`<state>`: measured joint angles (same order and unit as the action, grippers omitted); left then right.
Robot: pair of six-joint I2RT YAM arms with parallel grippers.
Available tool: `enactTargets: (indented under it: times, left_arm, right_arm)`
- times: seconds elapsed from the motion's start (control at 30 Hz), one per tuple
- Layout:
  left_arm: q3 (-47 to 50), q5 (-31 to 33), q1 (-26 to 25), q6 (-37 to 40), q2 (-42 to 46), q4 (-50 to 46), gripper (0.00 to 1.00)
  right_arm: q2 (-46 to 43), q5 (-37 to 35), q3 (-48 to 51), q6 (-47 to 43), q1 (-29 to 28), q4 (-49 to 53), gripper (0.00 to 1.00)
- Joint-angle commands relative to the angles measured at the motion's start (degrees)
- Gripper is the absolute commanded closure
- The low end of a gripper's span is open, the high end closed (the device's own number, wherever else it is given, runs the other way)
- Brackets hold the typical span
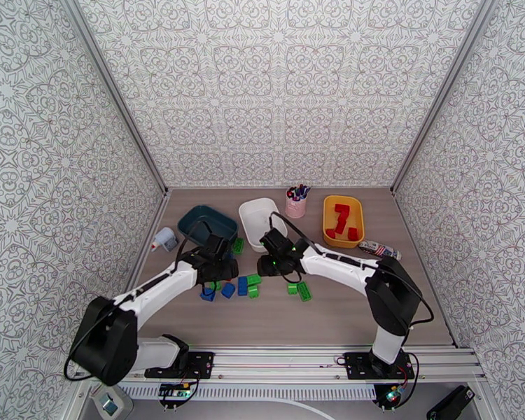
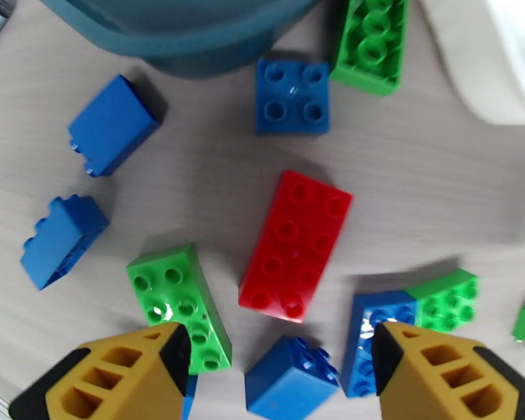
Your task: Sort the legos into containers by color
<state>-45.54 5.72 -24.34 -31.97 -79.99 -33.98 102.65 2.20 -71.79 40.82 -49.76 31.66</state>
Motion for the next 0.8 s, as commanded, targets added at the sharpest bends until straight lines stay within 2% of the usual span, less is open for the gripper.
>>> enactTargets:
  times: [0.0,0.57,0.77]
  left_arm:
    - [-1.4,0.7,-0.1,2.7,-2.2,1.9,0.27]
    - [-7.1,4.7,-3.0,6.5,-12.7,2.1,0.35]
    - [-9.0,4.7,-3.9,7.0,-16.2,1.0,0.43]
  right_arm:
    - [-4.7,-1.0,3.2,2.7,0.3,-2.1,0.54]
    - [-7.0,-1.6,7.0,4.3,0.2,-3.1,0.55]
    - [-7.3,-2.1,7.6,4.4,0.3,-3.0,0.55]
